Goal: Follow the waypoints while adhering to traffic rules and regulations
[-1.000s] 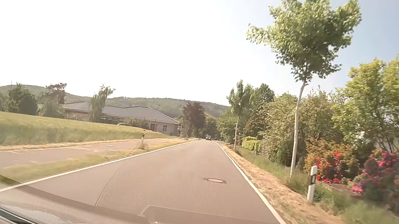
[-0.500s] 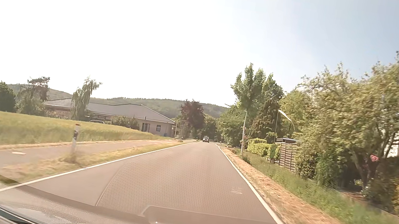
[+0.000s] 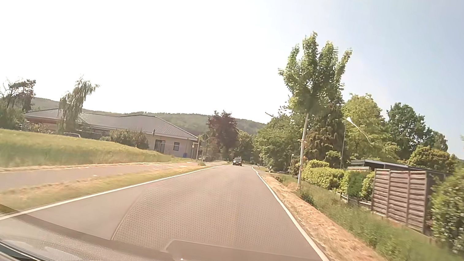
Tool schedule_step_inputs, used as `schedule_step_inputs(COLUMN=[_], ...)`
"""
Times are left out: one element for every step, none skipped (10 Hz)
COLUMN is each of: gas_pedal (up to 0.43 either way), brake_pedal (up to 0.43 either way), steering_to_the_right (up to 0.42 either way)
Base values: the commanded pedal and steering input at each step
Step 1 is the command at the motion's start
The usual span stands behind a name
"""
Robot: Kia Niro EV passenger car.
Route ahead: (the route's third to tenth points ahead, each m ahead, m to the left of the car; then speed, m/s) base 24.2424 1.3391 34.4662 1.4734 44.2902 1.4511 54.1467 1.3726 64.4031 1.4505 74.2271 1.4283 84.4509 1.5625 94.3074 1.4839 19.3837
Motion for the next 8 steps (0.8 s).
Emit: schedule_step_inputs(gas_pedal=[0.000,0.000,0.000,0.000,0.000,0.000,0.000,0.000], brake_pedal=[0.000,0.000,0.000,0.000,0.000,0.000,0.000,0.000], steering_to_the_right=[-0.003,-0.002,-0.002,-0.003,-0.001,0.000,0.000,0.000])
